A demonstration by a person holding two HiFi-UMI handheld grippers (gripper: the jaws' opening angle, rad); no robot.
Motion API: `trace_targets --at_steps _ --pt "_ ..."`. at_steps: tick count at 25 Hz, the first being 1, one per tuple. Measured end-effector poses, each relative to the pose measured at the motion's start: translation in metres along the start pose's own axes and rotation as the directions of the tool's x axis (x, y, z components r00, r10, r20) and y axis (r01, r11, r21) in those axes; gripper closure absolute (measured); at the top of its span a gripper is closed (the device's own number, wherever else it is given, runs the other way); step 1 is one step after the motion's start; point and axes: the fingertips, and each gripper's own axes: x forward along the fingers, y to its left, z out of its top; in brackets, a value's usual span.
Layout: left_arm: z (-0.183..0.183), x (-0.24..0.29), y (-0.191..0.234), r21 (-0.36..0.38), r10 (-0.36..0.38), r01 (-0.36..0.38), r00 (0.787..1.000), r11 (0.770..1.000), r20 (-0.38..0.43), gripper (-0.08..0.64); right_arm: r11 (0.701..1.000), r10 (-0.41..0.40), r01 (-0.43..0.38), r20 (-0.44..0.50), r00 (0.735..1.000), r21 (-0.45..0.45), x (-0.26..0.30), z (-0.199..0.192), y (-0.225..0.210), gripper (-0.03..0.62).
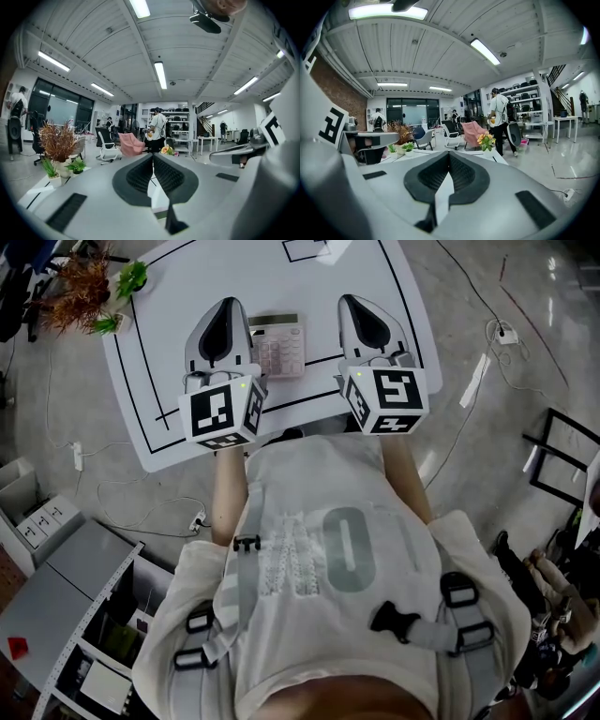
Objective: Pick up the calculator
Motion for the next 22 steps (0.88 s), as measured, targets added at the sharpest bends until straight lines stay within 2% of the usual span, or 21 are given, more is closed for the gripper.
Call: trace_targets --at_steps 4,6,7,9,11,12,13,14,16,18,22 --pt "0.000 -0.003 0.007 -0.010 0.006 -0.006 1.000 1.000 0.004 0.537 1.000 -0.011 0.011 0.004 1.000 0.019 -0.002 0.000 -0.004 0.588" --pt "0.002 -0.002 0.004 -0.024 -0.045 0.045 0.999 0.999 0.009 0.535 1.000 -0.010 0.010 -0.001 1.000 0.016 -0.002 -0.001 -0.003 0.588" --pt "0.003 -0.001 0.000 -0.034 -0.090 0.091 0.996 0.995 0.015 0.502 1.000 -0.007 0.007 -0.004 1.000 0.010 -0.002 -0.002 -0.002 0.588" --pt "0.008 0.004 -0.007 -0.051 -0.186 0.188 0.982 0.981 0.039 0.323 1.000 -0.001 0.001 -0.011 1.000 0.000 -0.002 -0.003 -0.001 0.588" --pt "0.007 0.010 -0.014 -0.047 -0.285 0.286 0.958 0.957 0.022 0.253 1.000 0.004 -0.004 -0.016 1.000 0.002 -0.003 -0.002 0.000 0.588" --pt "0.000 0.014 -0.018 -0.035 -0.342 0.341 0.939 0.939 -0.020 0.231 1.000 0.006 -0.006 -0.019 1.000 0.005 -0.004 -0.003 0.001 0.588" --pt "-0.010 0.018 -0.023 -0.016 -0.402 0.402 0.912 0.916 -0.083 0.213 1.000 0.009 -0.009 -0.024 1.000 0.006 -0.005 -0.004 0.002 0.588" --pt "-0.024 0.022 -0.027 0.003 -0.458 0.464 0.874 0.886 -0.162 0.187 1.000 0.014 -0.013 -0.032 0.999 0.006 -0.005 -0.005 0.003 0.588" --pt "-0.059 0.025 -0.030 0.018 -0.541 0.577 0.775 0.816 -0.327 0.159 1.000 0.024 -0.024 -0.052 0.998 0.004 -0.004 -0.010 0.006 0.588" --pt "-0.092 0.025 -0.025 -0.011 -0.580 0.646 0.679 0.764 -0.450 0.155 0.999 0.032 -0.032 -0.075 0.997 0.003 -0.004 -0.017 0.010 0.588" --pt "-0.138 0.029 -0.014 -0.114 -0.612 0.687 0.545 0.718 -0.573 0.155 0.999 0.034 -0.034 -0.125 0.992 0.003 -0.004 -0.030 0.009 0.588"
